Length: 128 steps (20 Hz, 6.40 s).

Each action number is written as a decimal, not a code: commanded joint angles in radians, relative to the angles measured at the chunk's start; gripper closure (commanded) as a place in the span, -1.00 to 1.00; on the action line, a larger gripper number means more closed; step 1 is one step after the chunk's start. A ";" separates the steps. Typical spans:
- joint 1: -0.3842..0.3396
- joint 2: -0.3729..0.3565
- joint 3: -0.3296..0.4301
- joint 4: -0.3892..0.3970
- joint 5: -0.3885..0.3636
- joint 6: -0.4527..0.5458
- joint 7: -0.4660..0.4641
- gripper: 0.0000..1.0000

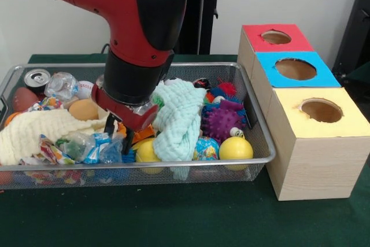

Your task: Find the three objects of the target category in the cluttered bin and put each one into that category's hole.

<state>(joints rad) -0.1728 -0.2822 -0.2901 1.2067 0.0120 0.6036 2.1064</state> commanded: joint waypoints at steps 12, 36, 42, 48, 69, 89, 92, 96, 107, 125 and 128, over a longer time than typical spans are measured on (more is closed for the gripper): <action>0.016 -0.184 0.096 0.170 -0.016 -0.023 0.037 1.00; 0.157 -0.301 -0.067 0.394 0.014 0.133 0.209 1.00; 0.216 -0.341 -0.112 0.499 0.060 0.102 0.289 1.00; 0.285 -0.356 -0.165 0.563 0.113 0.090 0.339 1.00; 0.438 -0.375 -0.234 0.575 0.264 0.175 0.435 1.00; 0.632 -0.316 -0.307 0.383 0.338 0.448 0.672 1.00; 0.683 -0.308 -0.315 0.379 0.363 0.470 0.754 1.00; 0.726 -0.279 -0.305 0.349 0.401 0.494 0.844 1.00; 0.595 -0.166 -0.202 0.216 0.407 0.444 0.699 1.00; 0.556 -0.139 -0.182 0.113 0.369 0.559 0.675 1.00; 0.579 -0.148 -0.189 0.141 0.383 0.549 0.710 1.00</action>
<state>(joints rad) 0.3862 -0.4528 -0.5984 1.3182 0.4070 1.0873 2.6750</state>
